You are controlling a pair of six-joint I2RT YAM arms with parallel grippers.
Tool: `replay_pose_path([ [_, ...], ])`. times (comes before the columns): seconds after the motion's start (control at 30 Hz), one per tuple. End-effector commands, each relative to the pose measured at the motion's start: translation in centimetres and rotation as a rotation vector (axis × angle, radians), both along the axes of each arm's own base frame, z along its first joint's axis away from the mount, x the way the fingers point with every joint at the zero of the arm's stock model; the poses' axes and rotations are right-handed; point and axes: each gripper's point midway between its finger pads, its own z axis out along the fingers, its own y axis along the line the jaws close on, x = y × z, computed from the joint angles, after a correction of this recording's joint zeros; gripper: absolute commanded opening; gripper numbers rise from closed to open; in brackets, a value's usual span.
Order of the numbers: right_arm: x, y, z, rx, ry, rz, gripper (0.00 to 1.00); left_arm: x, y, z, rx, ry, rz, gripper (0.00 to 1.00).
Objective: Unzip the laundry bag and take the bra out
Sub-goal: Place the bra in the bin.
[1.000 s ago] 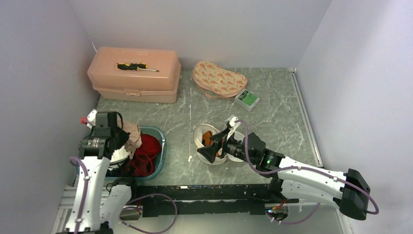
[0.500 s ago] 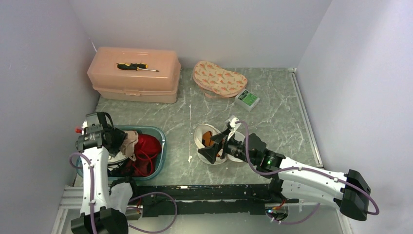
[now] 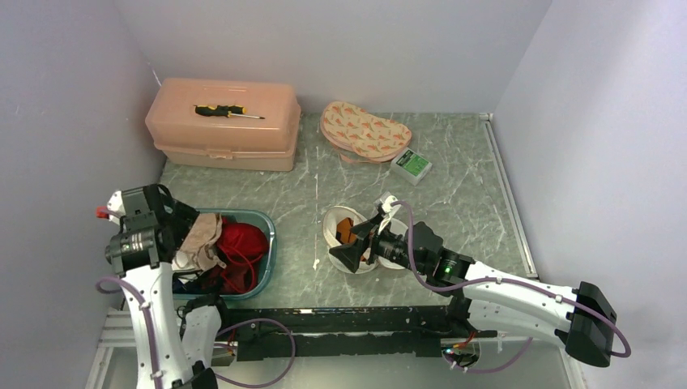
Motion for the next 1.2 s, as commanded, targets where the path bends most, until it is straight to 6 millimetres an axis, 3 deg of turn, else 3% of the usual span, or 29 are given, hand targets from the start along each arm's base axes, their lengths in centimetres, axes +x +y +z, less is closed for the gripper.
replay_pose_path([
  [0.0,0.3,0.4,2.5,0.045,-0.046,0.007,1.0,-1.4,1.1,4.2,0.108,-0.027,-0.002,0.89],
  [0.1,0.3,0.5,2.3,0.042,-0.044,0.008,1.0,0.1,-0.3,6.2,0.082,-0.106,-0.104,0.88],
  [0.17,0.2,0.6,2.2,0.038,-0.043,0.012,1.0,2.3,-3.2,6.6,-0.025,-0.194,-0.252,0.81],
  [0.2,0.2,0.6,2.1,0.037,-0.042,0.013,1.0,3.5,-5.1,6.5,-0.11,-0.25,-0.329,0.71],
  [0.23,0.2,0.6,2.0,0.038,-0.04,0.013,1.0,4.3,-6.3,6.0,-0.175,-0.277,-0.368,0.55],
  [0.3,0.2,0.6,2.0,0.04,-0.039,0.014,1.0,5.4,-7.2,3.3,-0.275,-0.262,-0.379,0.25],
  [0.33,0.2,0.6,1.9,0.042,-0.038,0.013,1.0,5.7,-7.2,2.0,-0.306,-0.236,-0.363,0.15],
  [0.37,0.2,0.5,1.9,0.044,-0.039,0.013,1.0,5.7,-7.0,0.5,-0.326,-0.202,-0.343,0.11],
  [0.47,0.1,0.2,1.6,0.039,-0.036,0.011,1.0,5.6,-5.5,-1.9,-0.307,-0.166,-0.262,0.09],
  [0.63,-0.2,-0.1,0.7,0.031,-0.025,0.008,1.0,5.1,-2.7,-1.3,-0.189,-0.214,-0.15,0.11],
  [0.7,-0.3,-0.1,0.1,0.025,-0.012,0.014,1.0,5.1,-1.8,-2.4,-0.176,-0.189,-0.106,0.11],
  [0.9,-0.4,-0.5,-0.2,0.028,-0.005,0.002,1.0,4.7,-1.1,-7.6,-0.307,-0.124,0.007,0.12],
  [1.17,-0.4,-0.9,-0.2,0.02,-0.006,-0.007,1.0,3.7,0.7,-10.5,-0.347,-0.081,0.123,0.14],
])
